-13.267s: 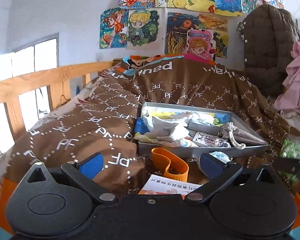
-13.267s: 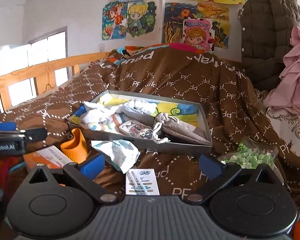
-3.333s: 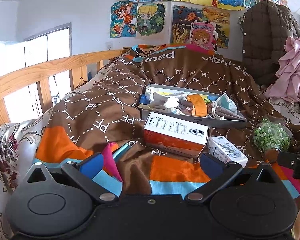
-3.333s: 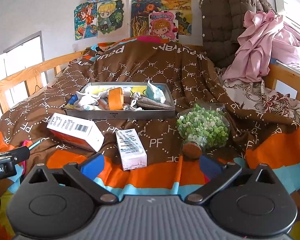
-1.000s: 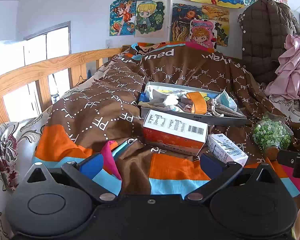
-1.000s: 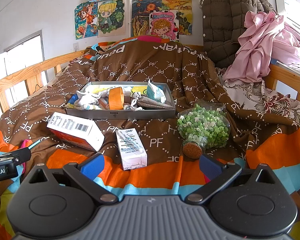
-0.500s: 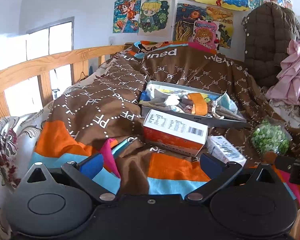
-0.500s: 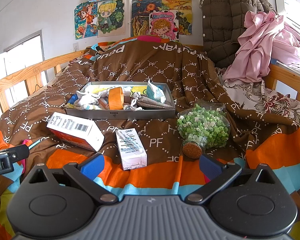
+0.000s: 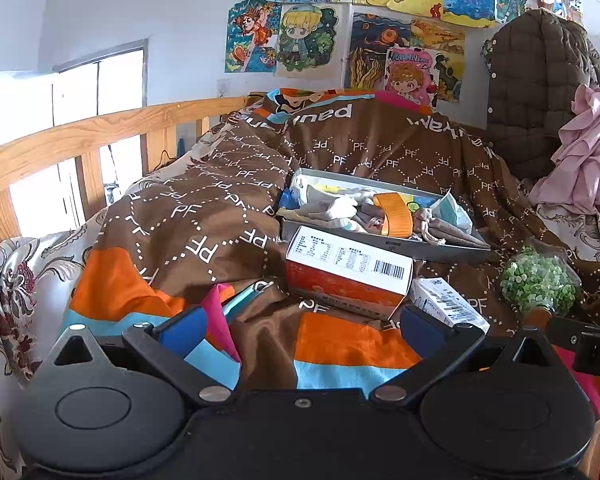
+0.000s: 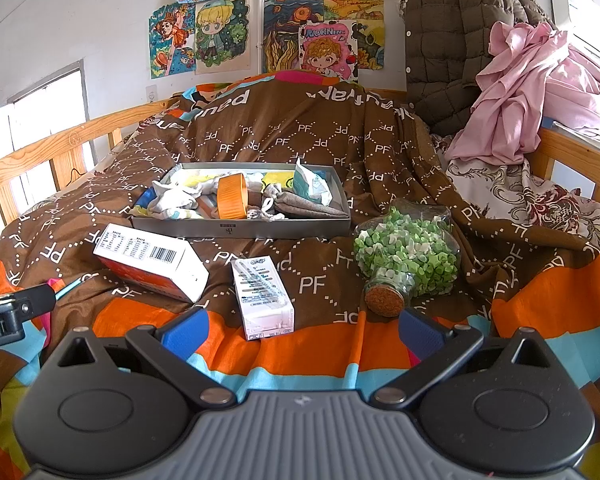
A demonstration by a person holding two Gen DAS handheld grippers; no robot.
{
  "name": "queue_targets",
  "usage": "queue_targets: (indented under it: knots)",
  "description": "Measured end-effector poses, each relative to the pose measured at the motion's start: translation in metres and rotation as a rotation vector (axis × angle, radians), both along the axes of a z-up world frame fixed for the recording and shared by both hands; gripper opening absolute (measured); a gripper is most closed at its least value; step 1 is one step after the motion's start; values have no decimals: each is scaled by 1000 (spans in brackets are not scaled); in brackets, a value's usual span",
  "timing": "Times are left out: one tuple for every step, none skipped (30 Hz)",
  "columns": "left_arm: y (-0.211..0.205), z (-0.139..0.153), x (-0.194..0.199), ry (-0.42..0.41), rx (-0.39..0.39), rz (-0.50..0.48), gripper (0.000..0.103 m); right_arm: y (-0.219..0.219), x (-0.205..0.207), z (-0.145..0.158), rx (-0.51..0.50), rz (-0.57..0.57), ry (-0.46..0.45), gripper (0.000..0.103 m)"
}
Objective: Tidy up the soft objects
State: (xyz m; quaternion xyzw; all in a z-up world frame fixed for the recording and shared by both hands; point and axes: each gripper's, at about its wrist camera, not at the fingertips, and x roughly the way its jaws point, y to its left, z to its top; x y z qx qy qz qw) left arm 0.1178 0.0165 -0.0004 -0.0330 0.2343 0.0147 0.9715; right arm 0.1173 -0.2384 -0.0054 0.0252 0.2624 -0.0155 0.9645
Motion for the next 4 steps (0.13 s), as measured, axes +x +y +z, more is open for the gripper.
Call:
queue_targets:
  knots:
    - [0, 0, 0, -1, -1, -1, 102, 0, 0, 0, 0, 0, 0, 103]
    - [0, 0, 0, -1, -2, -2, 102, 0, 0, 0, 0, 0, 1, 103]
    - [0, 0, 0, 0, -2, -3, 102, 0, 0, 0, 0, -1, 0, 103]
    - [0, 0, 0, 0, -2, -3, 102, 0, 0, 0, 0, -1, 0, 103]
